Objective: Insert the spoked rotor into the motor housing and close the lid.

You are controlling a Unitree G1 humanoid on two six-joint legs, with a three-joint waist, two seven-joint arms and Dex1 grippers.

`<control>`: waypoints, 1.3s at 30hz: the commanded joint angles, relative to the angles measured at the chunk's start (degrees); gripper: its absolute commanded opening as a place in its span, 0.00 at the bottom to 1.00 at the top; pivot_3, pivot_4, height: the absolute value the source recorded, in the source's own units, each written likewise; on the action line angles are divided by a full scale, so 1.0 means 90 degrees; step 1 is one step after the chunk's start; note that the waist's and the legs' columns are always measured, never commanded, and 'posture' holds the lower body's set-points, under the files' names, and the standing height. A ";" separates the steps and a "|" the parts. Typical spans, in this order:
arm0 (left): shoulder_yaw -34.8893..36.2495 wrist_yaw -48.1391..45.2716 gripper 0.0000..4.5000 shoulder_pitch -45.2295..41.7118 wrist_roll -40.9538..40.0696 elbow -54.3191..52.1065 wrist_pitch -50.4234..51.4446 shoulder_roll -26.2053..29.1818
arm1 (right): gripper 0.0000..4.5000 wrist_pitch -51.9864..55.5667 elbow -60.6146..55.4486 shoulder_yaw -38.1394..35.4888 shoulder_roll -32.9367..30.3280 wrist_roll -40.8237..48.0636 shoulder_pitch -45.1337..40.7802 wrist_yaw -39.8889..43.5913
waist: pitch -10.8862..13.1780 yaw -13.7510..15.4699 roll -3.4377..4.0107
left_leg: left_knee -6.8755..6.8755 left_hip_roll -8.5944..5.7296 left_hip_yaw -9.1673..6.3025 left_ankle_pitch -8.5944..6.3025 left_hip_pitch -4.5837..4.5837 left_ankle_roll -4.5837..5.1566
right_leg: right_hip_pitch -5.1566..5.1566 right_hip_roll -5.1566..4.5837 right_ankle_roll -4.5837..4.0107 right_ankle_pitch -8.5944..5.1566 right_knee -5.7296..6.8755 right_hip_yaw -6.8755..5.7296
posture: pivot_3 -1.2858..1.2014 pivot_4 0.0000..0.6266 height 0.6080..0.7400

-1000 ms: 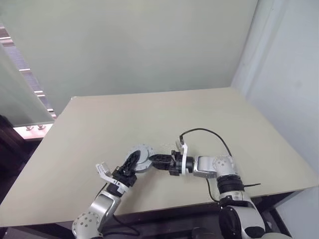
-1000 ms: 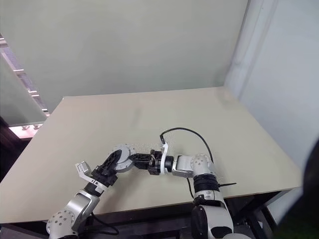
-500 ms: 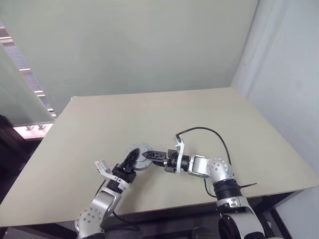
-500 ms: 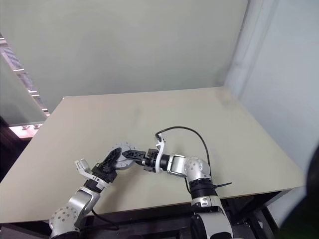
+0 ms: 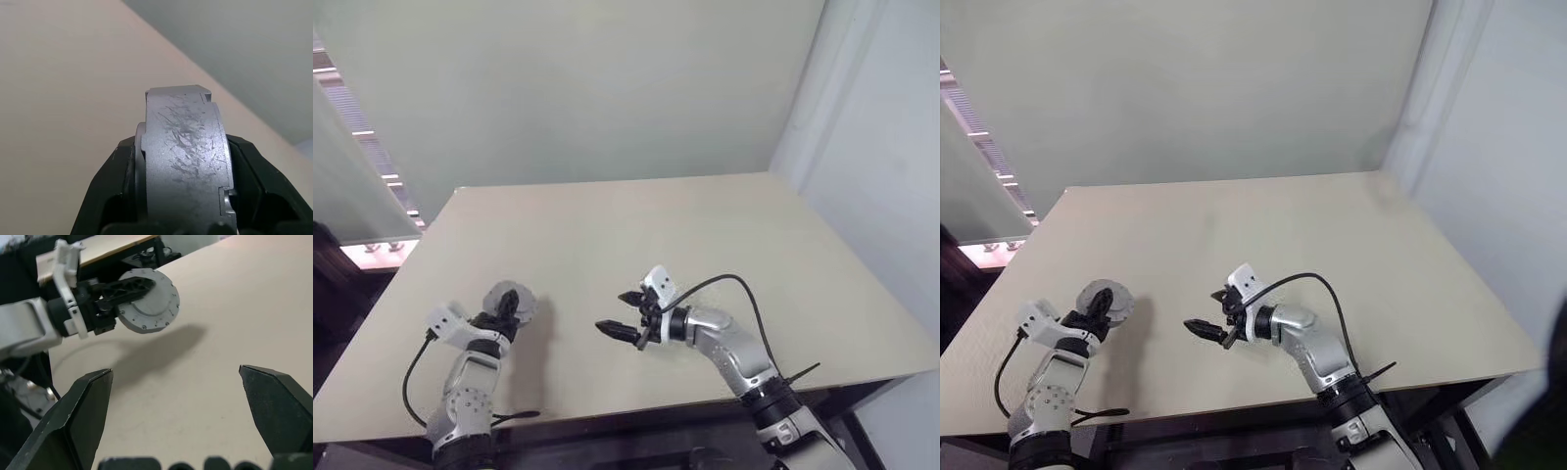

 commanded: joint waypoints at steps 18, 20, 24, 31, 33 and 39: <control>0.0003 0.0063 0.62 -0.0487 0.1161 0.0937 -0.0694 0.0422 | 1.00 -0.0544 -0.0093 0.0149 -0.0074 -0.0624 0.0012 0.0175 | -0.0003 0.0084 -0.0028 | 0.0010 0.0002 -0.0005 0.0001 0.0017 -0.0001 | 0.0015 0.0000 -0.0003 0.0003 0.0011 -0.0007 | 0.52 0.00 1.00; -0.0018 0.0190 0.74 -0.0464 0.1318 0.1001 -0.0674 0.0471 | 1.00 -0.0546 -0.0079 0.0136 -0.0074 -0.0645 -0.0002 0.0154 | -0.0003 0.0083 -0.0028 | 0.0014 0.0002 -0.0006 0.0001 0.0020 -0.0001 | 0.0019 0.0001 -0.0005 0.0004 0.0012 -0.0008 | 0.52 0.00 1.00; -0.0012 0.0388 1.00 -0.0412 0.1527 0.1085 -0.0704 0.0524 | 1.00 -0.0551 -0.0050 0.0126 -0.0079 -0.0674 -0.0011 0.0138 | -0.0003 0.0085 -0.0028 | 0.0017 0.0001 -0.0005 0.0001 0.0021 -0.0001 | 0.0022 0.0000 -0.0005 0.0004 0.0012 -0.0006 | 0.52 0.00 1.00; 0.0070 0.0967 1.00 -0.0154 0.2044 0.1015 -0.1212 0.0541 | 1.00 -0.0568 0.0067 0.0108 -0.0077 -0.0742 -0.0037 0.0139 | -0.0003 0.0111 -0.0028 | 0.0017 0.0001 -0.0009 0.0001 0.0021 -0.0001 | 0.0023 -0.0002 -0.0007 0.0006 0.0012 -0.0009 | 0.52 0.00 1.00; 0.0091 0.1053 1.00 -0.0054 0.2096 0.0942 -0.1329 0.0513 | 1.00 -0.0589 0.0111 0.0098 -0.0073 -0.0755 -0.0048 0.0137 | -0.0004 0.0111 -0.0028 | 0.0017 0.0001 -0.0008 0.0001 0.0025 -0.0001 | 0.0025 -0.0002 -0.0009 0.0007 0.0012 -0.0009 | 0.52 0.00 1.00; -0.0025 0.0589 1.00 0.0426 0.2001 0.0133 -0.1912 0.0378 | 1.00 -0.0697 0.0231 -0.0019 -0.0071 -0.0731 -0.0066 0.0069 | -0.0004 0.0114 -0.0029 | 0.0017 0.0002 -0.0006 0.0001 0.0026 -0.0001 | 0.0026 -0.0002 -0.0010 0.0008 0.0012 -0.0007 | 0.52 0.00 1.00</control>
